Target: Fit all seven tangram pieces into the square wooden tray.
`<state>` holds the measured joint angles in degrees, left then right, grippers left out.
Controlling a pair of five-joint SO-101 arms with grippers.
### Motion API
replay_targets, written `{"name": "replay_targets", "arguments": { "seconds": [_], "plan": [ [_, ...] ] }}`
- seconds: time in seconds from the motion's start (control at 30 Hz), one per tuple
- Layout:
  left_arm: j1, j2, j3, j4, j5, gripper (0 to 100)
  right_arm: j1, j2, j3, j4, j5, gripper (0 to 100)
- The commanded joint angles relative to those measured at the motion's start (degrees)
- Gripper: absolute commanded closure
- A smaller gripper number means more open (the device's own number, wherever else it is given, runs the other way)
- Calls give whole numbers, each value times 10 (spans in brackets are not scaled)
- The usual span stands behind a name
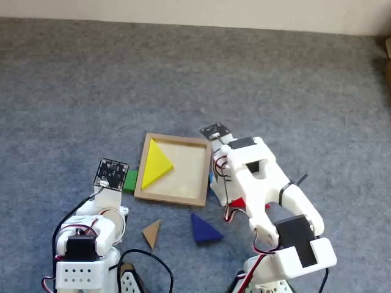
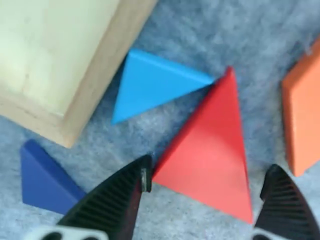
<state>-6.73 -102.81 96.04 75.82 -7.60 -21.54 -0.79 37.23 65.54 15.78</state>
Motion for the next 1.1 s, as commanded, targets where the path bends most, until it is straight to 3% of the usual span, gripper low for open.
{"name": "replay_targets", "arguments": {
  "seconds": [0.0, 0.2, 0.77, 1.07],
  "plan": [
    [-7, -21, 12, 3, -1, 994, -7, -3, -26, 8, 29, 662],
    [-7, -21, 12, 3, -1, 994, -7, -3, -6, 4, 65, 662],
    [-7, -21, 12, 3, -1, 994, -9, -4, -6, 40, 65, 662],
    [-7, -21, 12, 3, -1, 994, -6, -3, -7, 7, 66, 663]
  ]
}}
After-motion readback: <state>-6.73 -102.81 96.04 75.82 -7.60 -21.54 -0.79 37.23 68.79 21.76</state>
